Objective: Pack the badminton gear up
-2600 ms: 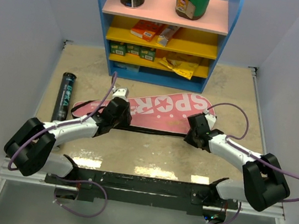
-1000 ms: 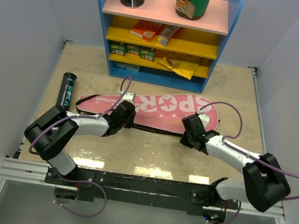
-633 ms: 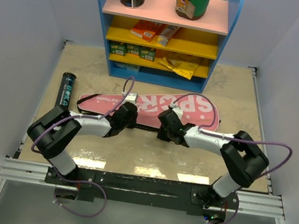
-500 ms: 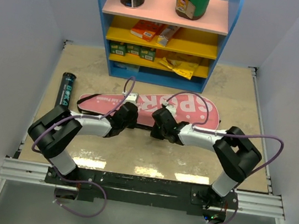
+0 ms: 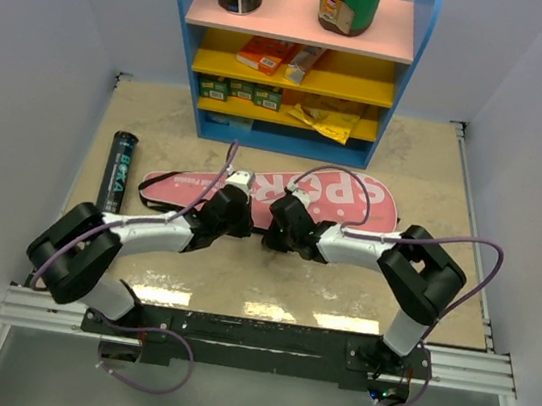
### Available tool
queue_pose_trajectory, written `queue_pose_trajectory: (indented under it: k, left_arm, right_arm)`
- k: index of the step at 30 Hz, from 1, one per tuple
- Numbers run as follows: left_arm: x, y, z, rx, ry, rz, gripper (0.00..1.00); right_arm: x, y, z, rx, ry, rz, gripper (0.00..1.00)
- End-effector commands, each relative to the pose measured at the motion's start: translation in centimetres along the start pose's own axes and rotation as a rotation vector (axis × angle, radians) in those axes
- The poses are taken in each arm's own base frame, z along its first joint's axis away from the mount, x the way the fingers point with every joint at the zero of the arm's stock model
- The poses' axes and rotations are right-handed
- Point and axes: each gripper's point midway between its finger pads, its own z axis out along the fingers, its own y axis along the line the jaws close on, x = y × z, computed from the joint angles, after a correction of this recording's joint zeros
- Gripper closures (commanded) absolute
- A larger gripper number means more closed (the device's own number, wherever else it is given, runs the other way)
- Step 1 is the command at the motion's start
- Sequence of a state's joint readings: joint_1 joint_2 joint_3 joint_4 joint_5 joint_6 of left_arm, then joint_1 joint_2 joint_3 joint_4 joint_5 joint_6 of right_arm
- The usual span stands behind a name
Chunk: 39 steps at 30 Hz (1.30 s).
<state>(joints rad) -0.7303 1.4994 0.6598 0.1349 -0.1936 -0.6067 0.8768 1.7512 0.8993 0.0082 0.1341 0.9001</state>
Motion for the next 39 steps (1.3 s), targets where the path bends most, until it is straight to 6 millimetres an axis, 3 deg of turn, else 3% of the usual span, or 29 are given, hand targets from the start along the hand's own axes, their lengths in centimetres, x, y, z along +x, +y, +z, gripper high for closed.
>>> queue_pose_trajectory:
  k: [1,4,7,15,16,21,23,27,33,34,35,39]
  left_arm:
    - [-3.8,-1.3,-3.3,0.015,-0.074,-0.002,0.70]
    - [-4.9,0.0,-5.1,-0.050,-0.104,-0.004,0.60]
    - [-5.8,1.4,-6.9,-0.116,-0.136,-0.007,0.52]
    - [-3.8,4.1,-8.0,-0.220,-0.098,-0.009,0.47]
    - [-3.6,4.4,-8.1,-0.230,-0.093,-0.009,0.47]
    - [-3.1,5.6,-8.5,-0.288,-0.082,-0.006,0.47]
    - [-3.3,6.5,-8.6,-0.344,-0.092,0.000,0.47]
    - [-3.8,8.1,-7.8,-0.449,-0.088,0.003,0.45]
    - [-6.3,8.2,-5.0,-0.470,-0.108,-0.032,0.44]
    - [-8.0,8.0,-4.7,-0.469,-0.137,-0.053,0.44]
    - [-8.1,8.4,-4.1,-0.487,-0.130,-0.052,0.44]
    - [-12.1,8.6,-3.5,-0.474,-0.186,-0.064,0.45]
  right_arm:
    - [0.2,-1.8,-1.4,0.050,-0.023,0.006,1.00]
    - [0.0,-2.9,-1.9,0.076,-0.039,0.024,1.00]
    - [-1.7,-6.7,-2.8,0.127,-0.086,0.104,1.00]
    - [-6.7,-12.5,-4.8,0.216,-0.189,0.177,1.00]
    - [-7.9,-14.2,-5.2,0.243,-0.209,0.201,1.00]
    - [-11.1,-18.6,-7.3,0.314,-0.264,0.242,1.00]
    - [-11.9,-19.1,-8.5,0.317,-0.294,0.246,1.00]
    - [-11.6,-19.7,-10.0,0.329,-0.309,0.235,1.00]
    - [-8.9,-20.7,-9.4,0.335,-0.257,0.234,1.00]
    - [-8.5,-20.8,-9.2,0.334,-0.248,0.238,1.00]
    - [-8.1,-20.8,-9.1,0.325,-0.237,0.238,1.00]
    - [-7.7,-20.9,-9.1,0.321,-0.231,0.243,1.00]
